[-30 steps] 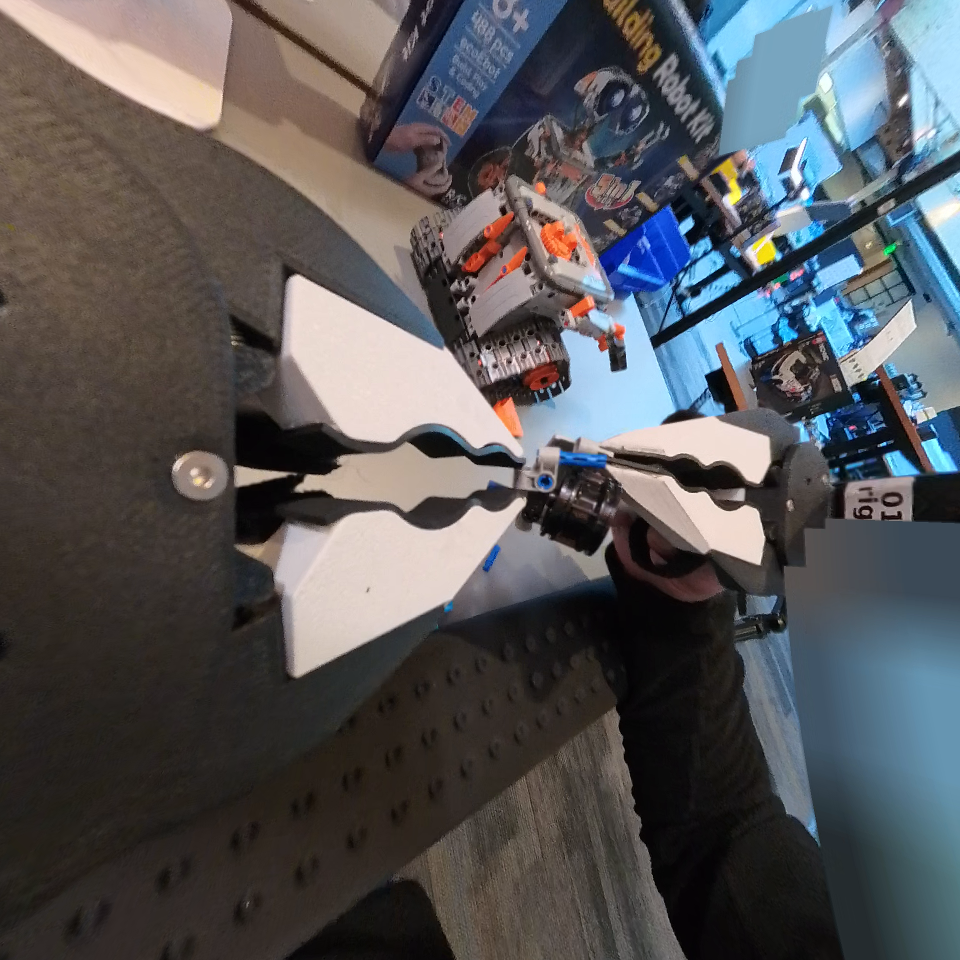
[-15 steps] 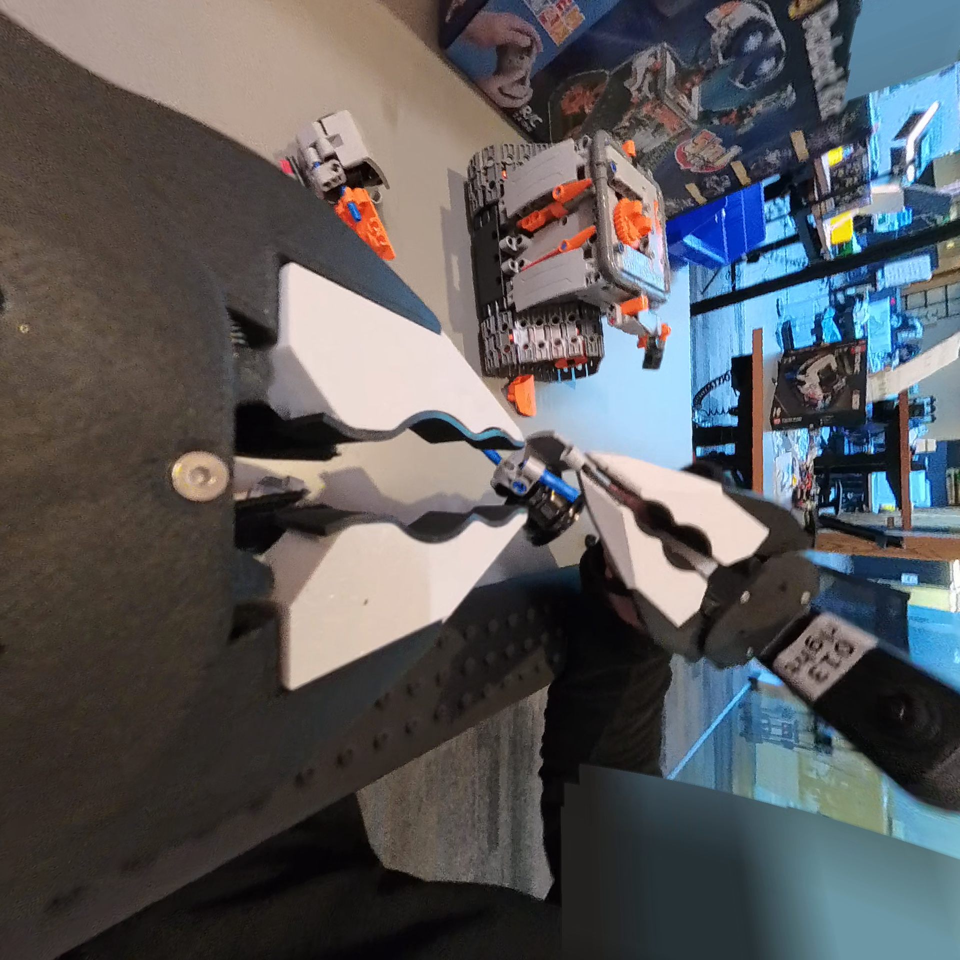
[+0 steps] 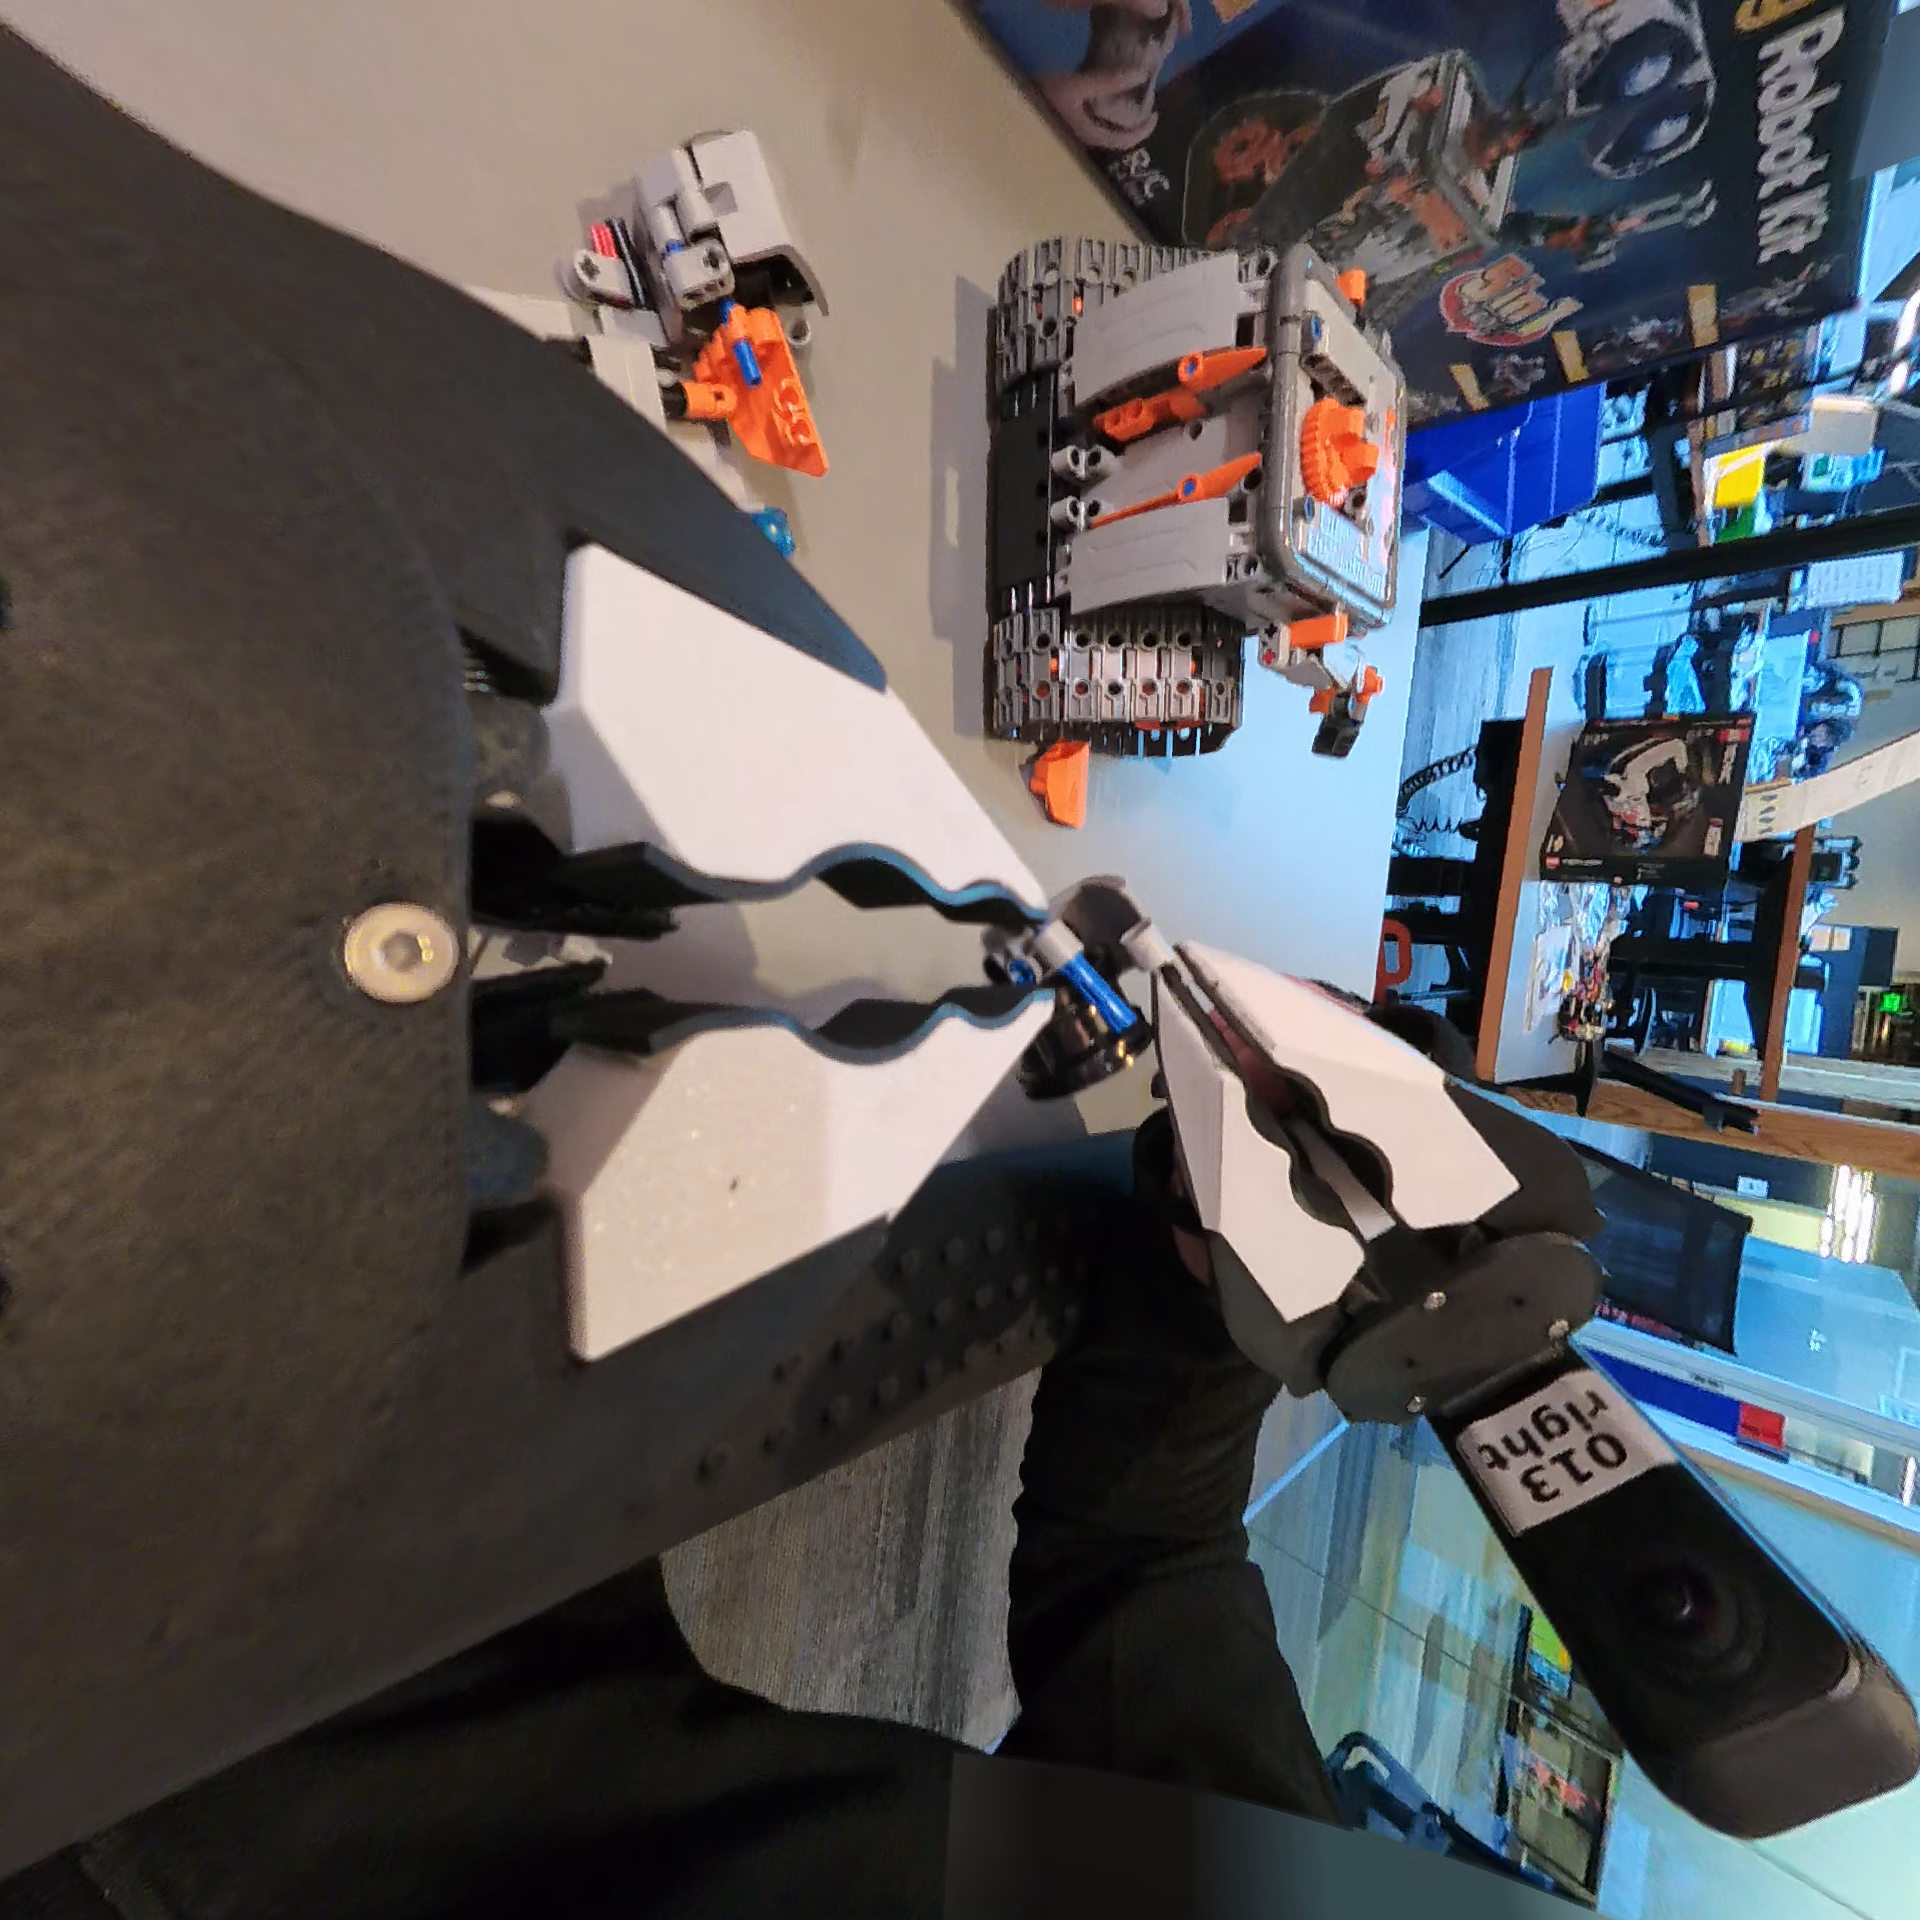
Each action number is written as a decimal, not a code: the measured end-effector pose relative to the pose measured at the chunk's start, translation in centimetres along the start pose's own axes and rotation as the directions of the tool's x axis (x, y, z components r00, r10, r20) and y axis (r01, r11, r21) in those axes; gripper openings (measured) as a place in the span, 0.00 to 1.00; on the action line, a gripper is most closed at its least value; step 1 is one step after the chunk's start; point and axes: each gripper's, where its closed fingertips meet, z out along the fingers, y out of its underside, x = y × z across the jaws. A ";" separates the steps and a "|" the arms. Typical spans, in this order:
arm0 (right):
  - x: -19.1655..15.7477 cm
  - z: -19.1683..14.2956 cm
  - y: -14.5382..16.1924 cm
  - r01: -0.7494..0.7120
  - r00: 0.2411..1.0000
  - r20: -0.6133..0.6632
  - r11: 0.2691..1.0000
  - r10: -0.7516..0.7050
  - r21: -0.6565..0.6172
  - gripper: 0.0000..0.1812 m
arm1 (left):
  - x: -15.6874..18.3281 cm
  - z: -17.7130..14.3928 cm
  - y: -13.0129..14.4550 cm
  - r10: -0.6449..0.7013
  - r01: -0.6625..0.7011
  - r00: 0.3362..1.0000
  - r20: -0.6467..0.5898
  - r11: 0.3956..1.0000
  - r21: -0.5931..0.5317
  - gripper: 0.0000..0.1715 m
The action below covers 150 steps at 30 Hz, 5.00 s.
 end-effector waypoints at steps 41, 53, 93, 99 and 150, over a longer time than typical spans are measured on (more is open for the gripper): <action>-5.3 1.5 4.4 -0.067 0.922 0.369 0.986 0.120 -0.155 0.14 | -1.1 1.0 4.7 0.481 -0.432 0.872 0.091 0.843 -0.321 0.00; -7.2 1.6 5.4 0.016 0.900 0.431 0.982 0.067 -0.186 0.12 | -0.3 1.0 6.5 0.452 -0.428 0.892 -0.005 0.840 -0.335 0.17; -10.5 1.2 5.8 0.434 0.823 0.443 0.897 -0.356 -0.087 0.12 | 1.8 0.5 9.5 0.809 -0.740 0.584 -0.066 0.497 -0.453 0.04; -10.4 1.3 5.8 0.493 0.809 0.417 0.865 -0.415 -0.093 0.12 | 1.7 0.4 9.4 0.831 -0.756 0.554 -0.062 0.470 -0.456 0.03; -12.0 -0.2 5.2 0.185 0.783 0.615 0.979 -0.095 -0.085 0.11 | 2.5 1.6 9.5 0.825 -0.734 0.563 -0.053 0.469 -0.492 0.05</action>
